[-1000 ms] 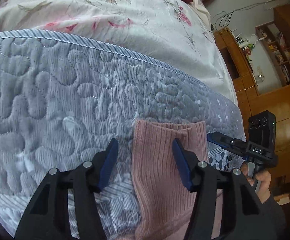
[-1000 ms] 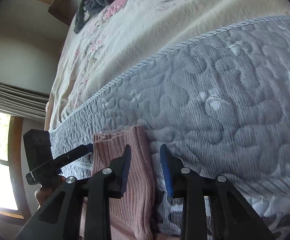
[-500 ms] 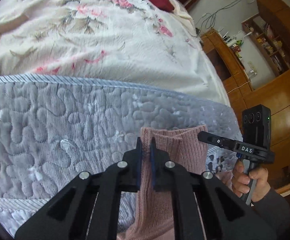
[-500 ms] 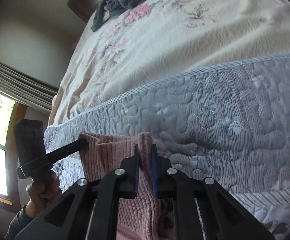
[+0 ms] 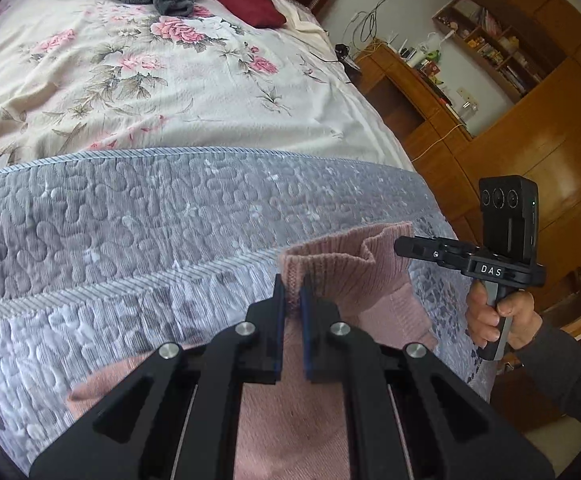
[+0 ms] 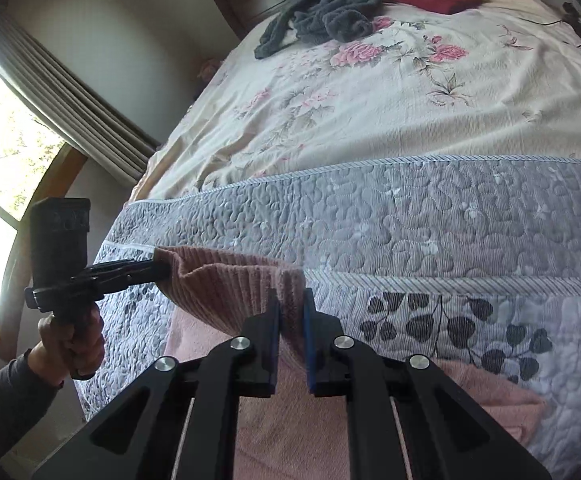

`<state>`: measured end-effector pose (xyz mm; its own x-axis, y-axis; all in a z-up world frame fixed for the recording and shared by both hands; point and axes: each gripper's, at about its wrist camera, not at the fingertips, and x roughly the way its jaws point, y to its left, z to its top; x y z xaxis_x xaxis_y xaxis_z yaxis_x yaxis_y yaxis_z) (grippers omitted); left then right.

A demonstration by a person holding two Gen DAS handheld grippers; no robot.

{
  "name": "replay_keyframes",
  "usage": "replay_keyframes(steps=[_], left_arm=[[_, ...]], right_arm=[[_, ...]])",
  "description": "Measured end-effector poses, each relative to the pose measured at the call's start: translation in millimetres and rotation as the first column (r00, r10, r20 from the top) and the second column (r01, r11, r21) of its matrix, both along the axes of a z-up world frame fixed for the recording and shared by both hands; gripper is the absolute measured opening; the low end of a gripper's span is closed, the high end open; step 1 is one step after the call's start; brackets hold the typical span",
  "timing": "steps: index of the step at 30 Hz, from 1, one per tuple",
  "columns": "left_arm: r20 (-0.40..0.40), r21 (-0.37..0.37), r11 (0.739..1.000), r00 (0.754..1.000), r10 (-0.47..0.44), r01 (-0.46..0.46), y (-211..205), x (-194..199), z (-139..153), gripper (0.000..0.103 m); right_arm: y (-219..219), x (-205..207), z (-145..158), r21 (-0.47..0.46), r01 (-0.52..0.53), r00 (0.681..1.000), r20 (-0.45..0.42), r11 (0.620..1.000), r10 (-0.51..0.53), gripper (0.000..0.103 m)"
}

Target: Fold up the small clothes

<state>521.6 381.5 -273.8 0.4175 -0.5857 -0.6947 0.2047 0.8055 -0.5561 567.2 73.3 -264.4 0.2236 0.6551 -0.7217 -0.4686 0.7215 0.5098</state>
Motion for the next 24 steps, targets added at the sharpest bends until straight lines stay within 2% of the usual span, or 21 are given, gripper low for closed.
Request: replay_keyframes(steps=[8,14,17,18,19,21,22,24], left_arm=[[-0.046,0.031,0.998,0.998,-0.050,0.052,-15.6,-58.6,-7.5,0.005],[-0.128,0.052,0.994,0.988,-0.087,0.094,-33.9,-95.9,-41.3,0.005],[-0.199,0.046,0.994,0.976,-0.084,0.094,-36.8,-111.1,-63.6,0.007],[-0.222,0.046,0.994,0.971,-0.085,0.097,-36.9,-116.2,-69.6,0.009],[-0.244,0.051,0.994,0.966,-0.083,0.098,-36.5,-121.8,-74.4,0.015],[-0.255,0.057,0.995,0.965,-0.061,0.078,-31.8,-134.2,-75.9,0.021],[-0.241,0.044,0.997,0.970,-0.046,0.058,-26.9,-140.2,-71.3,0.024],[-0.196,-0.035,0.999,0.981,-0.012,0.005,-15.2,-150.0,-58.2,0.032]], right_arm=[[-5.4,-62.8,-3.8,-0.045,-0.035,0.999,0.007,0.998,0.036,0.010],[-9.1,-102.9,-30.5,-0.094,-0.050,0.998,-0.031,0.994,0.047,0.010],[-11.9,-119.1,-46.1,-0.102,-0.057,0.996,-0.071,0.993,0.050,0.012],[-13.9,-124.6,-52.4,-0.105,-0.060,0.994,-0.093,0.993,0.051,0.017],[-16.6,-130.6,-58.3,-0.110,-0.063,0.992,-0.113,0.992,0.051,0.020],[-25.1,-142.1,-65.0,-0.112,-0.069,0.988,-0.146,0.991,0.053,0.026],[-31.1,-147.1,-64.2,-0.100,-0.064,0.987,-0.154,0.993,0.048,0.026],[-45.2,-153.5,-55.1,-0.046,-0.030,0.988,-0.155,0.999,0.022,0.026]])
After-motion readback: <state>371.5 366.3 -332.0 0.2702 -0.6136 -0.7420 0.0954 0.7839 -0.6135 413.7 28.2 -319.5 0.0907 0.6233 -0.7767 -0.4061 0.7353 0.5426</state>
